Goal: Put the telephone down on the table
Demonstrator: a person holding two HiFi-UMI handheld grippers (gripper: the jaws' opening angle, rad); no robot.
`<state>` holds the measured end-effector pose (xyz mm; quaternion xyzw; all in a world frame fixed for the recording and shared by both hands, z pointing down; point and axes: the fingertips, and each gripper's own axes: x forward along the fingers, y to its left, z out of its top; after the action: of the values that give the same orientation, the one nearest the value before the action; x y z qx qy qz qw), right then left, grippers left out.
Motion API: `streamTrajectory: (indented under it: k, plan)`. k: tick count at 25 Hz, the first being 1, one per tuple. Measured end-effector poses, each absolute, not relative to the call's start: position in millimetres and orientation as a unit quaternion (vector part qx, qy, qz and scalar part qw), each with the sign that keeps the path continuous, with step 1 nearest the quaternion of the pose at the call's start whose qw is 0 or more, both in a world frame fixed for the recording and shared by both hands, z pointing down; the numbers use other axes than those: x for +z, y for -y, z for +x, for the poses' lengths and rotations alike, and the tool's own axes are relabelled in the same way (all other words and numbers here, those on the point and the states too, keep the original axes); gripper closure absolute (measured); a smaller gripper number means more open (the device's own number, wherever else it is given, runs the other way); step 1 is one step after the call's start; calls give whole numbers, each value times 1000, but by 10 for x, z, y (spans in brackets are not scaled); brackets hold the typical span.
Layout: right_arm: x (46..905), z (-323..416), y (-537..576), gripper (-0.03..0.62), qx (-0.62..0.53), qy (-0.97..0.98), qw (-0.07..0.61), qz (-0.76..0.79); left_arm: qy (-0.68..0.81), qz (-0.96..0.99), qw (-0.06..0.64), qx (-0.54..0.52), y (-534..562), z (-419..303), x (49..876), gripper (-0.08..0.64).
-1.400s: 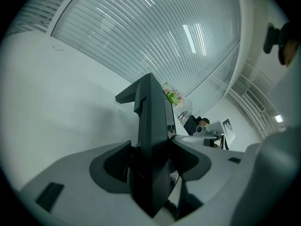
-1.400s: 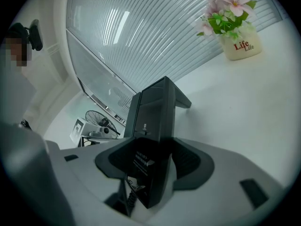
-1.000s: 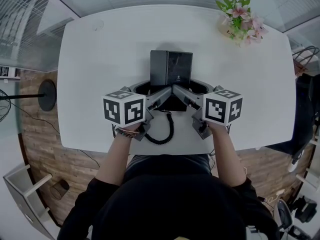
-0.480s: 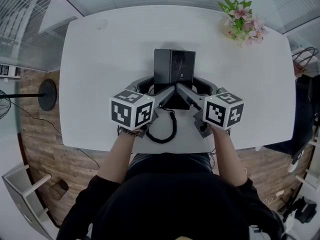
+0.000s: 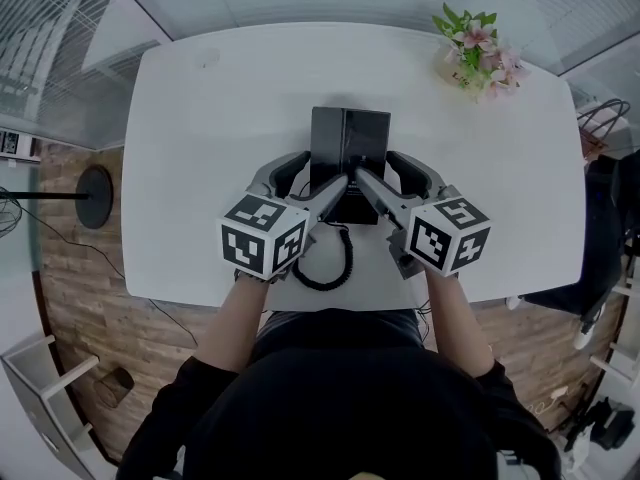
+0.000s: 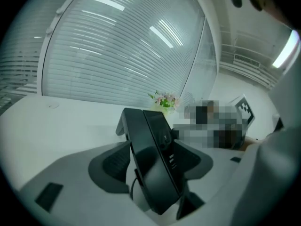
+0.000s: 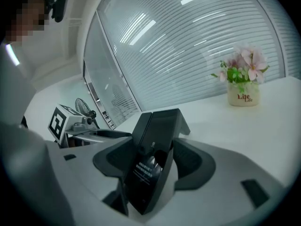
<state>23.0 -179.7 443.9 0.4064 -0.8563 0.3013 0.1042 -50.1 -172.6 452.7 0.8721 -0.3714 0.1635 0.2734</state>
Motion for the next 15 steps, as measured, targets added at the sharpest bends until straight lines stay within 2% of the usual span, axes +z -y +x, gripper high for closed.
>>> streamTrajectory:
  k: [10,15]
  plan:
    - [3823,262,1816,325,216,876,40,429,388,893,207,93,1752,-516,3890,264]
    - [3432,322,1800,333,168,881,0,442,400,902,147,71,1758,-519,3535,269]
